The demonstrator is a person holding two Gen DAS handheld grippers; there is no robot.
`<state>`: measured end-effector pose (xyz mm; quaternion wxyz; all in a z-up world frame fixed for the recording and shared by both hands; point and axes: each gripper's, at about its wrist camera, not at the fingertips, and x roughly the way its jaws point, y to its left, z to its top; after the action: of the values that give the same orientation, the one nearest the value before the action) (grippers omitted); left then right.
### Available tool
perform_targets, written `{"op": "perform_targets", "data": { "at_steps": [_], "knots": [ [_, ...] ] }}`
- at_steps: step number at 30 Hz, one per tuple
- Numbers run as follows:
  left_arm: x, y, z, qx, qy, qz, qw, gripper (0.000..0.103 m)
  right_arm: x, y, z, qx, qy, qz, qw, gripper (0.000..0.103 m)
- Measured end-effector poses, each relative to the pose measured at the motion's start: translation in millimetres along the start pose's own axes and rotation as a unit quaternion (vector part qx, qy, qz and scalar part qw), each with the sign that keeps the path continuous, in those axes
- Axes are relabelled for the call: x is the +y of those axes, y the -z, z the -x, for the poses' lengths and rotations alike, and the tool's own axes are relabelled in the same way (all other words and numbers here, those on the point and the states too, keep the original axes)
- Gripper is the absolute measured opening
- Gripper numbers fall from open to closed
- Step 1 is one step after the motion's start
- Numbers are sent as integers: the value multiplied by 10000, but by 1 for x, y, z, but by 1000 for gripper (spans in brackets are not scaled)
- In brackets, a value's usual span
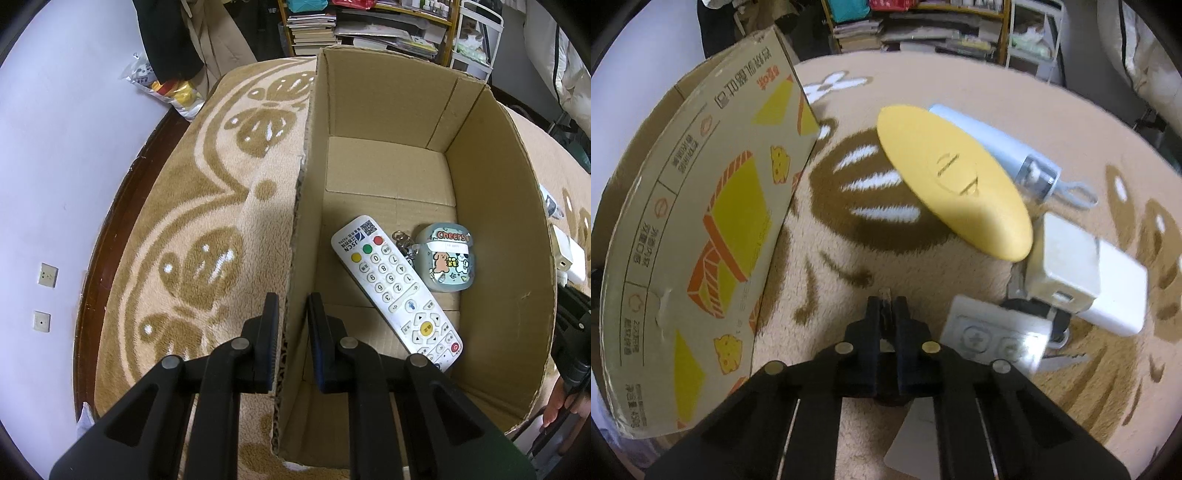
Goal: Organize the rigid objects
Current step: 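Reach the right tool to the black car key and grasp it, then carry the car key with the right tool and drop it into the box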
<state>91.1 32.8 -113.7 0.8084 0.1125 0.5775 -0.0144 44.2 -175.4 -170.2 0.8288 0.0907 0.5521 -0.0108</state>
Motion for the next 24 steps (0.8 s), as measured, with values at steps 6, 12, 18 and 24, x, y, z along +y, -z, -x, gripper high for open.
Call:
{"op": "perform_targets", "data": {
  "at_steps": [6,12,18,24],
  "knots": [
    [0,0,0,1,-3,-5,10000,15,6,-10,22,-627,-141,-78,9979,7],
    [0,0,-1,3,-11,-11,10000,15,11,-21,50,-1071,-246,-100,9939,6],
    [1,0,2,-77,-16,-2,10000,15,19,-45,86,-1586,-567,24,9857,6],
    [-1,-1,5,-69,-20,-10,10000,14,33,-65,132,-2122,-716,198,9744,3]
  ]
}}
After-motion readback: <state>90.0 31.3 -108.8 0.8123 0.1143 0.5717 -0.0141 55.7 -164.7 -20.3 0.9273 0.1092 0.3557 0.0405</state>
